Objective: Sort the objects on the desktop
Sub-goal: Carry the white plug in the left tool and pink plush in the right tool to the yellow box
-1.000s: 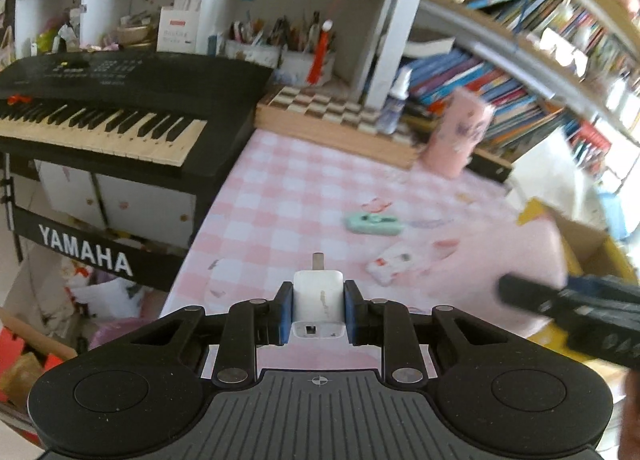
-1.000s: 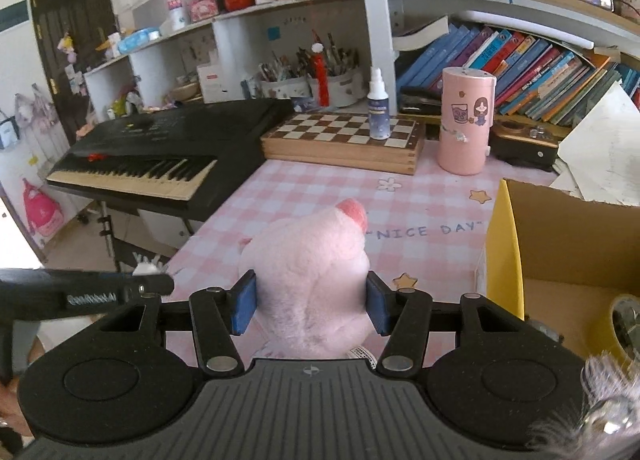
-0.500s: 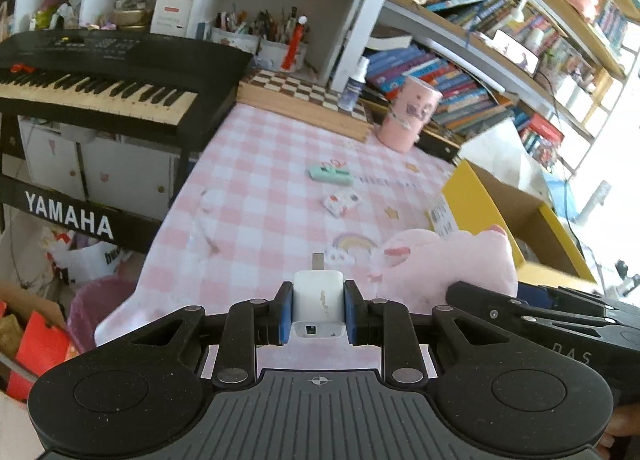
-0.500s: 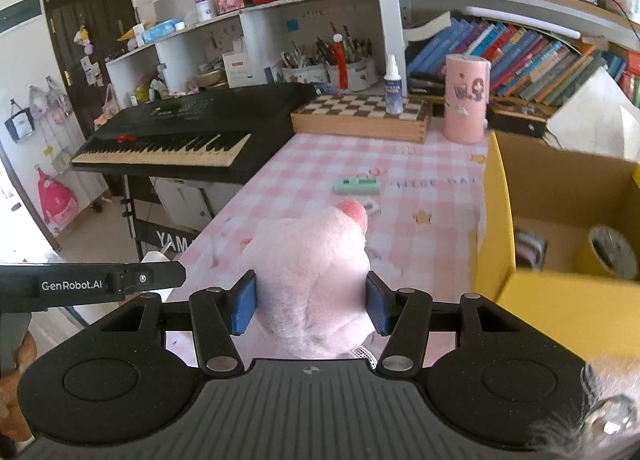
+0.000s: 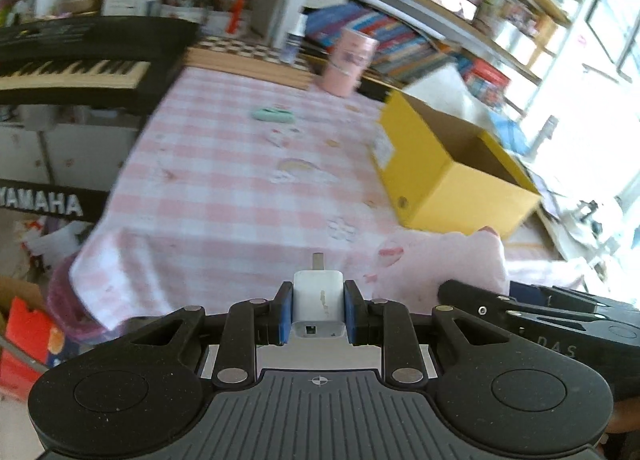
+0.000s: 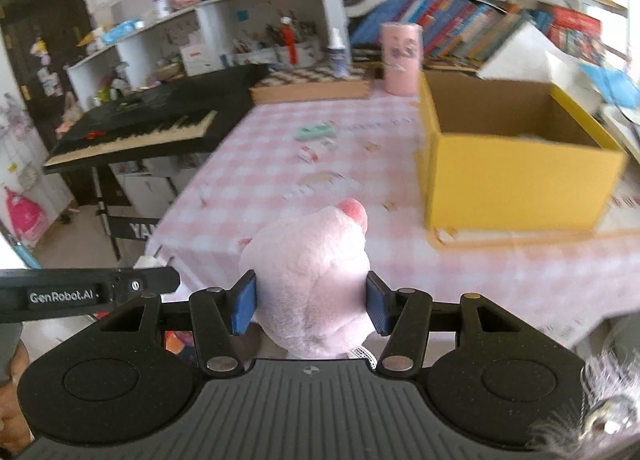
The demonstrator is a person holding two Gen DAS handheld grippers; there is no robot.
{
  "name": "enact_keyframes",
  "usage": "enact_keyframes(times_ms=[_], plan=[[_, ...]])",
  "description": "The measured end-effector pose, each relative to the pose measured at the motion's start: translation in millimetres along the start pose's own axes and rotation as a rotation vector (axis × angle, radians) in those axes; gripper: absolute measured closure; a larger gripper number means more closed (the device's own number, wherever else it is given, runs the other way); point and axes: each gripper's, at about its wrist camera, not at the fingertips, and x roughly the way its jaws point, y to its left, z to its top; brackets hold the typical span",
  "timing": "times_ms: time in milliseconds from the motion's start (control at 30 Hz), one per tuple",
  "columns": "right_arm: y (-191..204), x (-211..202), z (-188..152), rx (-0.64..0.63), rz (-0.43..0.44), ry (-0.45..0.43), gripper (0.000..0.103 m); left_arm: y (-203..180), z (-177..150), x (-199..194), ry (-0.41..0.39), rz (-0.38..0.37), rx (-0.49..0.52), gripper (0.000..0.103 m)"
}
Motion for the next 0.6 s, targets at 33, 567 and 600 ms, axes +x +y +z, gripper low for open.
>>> enact_keyframes(times_ms=[33,567,600], plan=[[-3,-4,-3,0.013,-0.016,0.002,0.051,-5,0,0,0.003,-0.02,0.015,0.079],[-58,-57,-39,0.215,-0.235,-0.016,0.051,-69,-4,25,0.065,-0.191,0.188,0.079],[-61,-58,-41,0.227,-0.241,-0.015,0.051,-74,-3,27,0.069,-0.2,0.199,0.079]])
